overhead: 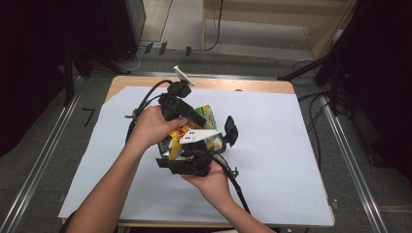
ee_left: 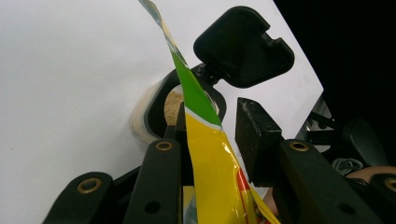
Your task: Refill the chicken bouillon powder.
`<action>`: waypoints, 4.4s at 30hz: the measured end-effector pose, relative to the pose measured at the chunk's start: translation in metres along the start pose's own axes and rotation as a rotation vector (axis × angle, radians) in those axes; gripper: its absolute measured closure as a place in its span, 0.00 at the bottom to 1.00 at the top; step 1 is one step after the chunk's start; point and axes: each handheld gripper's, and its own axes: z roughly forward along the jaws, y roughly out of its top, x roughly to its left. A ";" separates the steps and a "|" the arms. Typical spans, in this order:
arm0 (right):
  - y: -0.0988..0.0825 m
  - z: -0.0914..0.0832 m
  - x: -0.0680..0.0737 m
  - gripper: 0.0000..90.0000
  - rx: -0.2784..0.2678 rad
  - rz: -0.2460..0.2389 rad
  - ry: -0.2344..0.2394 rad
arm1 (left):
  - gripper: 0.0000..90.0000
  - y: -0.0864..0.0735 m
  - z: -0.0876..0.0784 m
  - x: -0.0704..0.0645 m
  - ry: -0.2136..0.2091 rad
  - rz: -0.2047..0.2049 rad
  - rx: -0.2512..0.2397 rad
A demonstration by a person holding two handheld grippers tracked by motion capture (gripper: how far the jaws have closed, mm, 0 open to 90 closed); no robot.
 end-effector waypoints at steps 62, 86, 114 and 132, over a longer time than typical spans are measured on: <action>0.001 -0.004 0.000 0.67 0.037 0.021 -0.006 | 0.78 -0.003 0.003 -0.001 -0.023 0.016 -0.033; 0.003 -0.005 0.002 0.67 0.050 0.016 -0.006 | 0.77 -0.004 0.002 0.001 -0.043 -0.003 -0.036; -0.029 0.019 0.018 0.66 0.012 -0.212 -0.087 | 0.76 -0.019 0.003 0.008 -0.069 0.038 0.019; -0.042 0.029 0.017 0.66 0.063 -0.268 -0.081 | 0.84 -0.019 0.020 0.023 -0.071 0.030 0.050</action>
